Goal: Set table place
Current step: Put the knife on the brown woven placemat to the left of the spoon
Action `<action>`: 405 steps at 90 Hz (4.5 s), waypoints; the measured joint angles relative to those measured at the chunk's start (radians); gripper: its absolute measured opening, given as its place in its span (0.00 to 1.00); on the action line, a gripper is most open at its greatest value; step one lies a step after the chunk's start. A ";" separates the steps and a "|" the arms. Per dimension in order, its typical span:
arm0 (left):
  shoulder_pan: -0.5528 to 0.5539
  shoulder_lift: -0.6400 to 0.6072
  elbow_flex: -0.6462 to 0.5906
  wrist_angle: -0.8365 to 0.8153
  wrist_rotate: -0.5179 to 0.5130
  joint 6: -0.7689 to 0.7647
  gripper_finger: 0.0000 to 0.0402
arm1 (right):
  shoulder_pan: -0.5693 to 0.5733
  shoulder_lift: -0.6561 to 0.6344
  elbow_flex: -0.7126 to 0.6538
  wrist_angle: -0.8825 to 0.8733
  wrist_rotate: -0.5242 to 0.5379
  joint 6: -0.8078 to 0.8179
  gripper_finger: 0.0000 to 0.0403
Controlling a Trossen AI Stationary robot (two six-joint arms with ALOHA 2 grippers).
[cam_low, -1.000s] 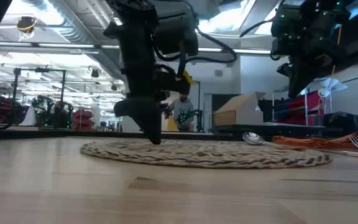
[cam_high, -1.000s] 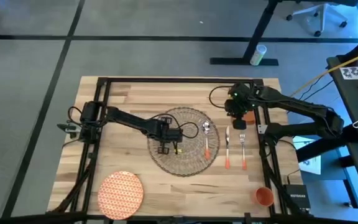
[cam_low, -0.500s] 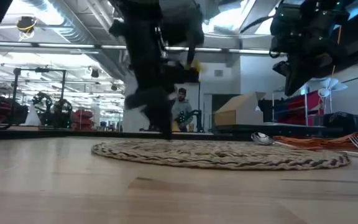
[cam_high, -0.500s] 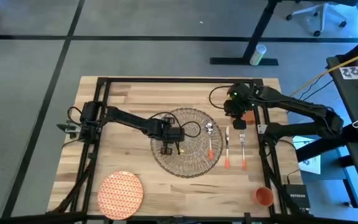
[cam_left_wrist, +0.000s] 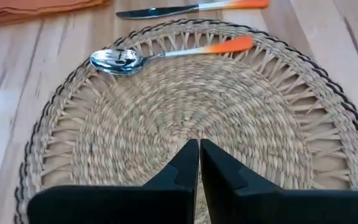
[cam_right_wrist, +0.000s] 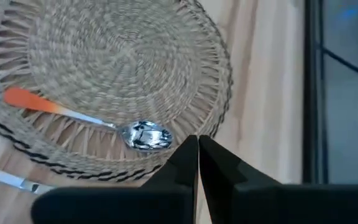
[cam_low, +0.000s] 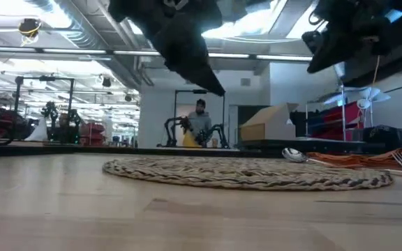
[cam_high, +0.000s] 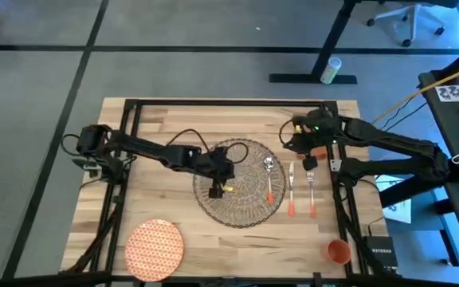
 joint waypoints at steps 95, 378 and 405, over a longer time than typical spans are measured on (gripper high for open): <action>0.048 -0.172 -0.378 0.582 0.113 -0.146 0.00 | 0.437 -0.320 -0.347 0.156 0.155 0.482 0.00; -0.005 -0.291 -0.457 0.469 -0.280 -0.016 0.00 | 0.747 0.723 -0.081 -0.051 0.299 2.314 0.03; -0.005 -0.291 -0.457 0.467 -0.280 -0.017 0.00 | 0.754 0.732 -0.053 -0.145 0.346 2.310 0.00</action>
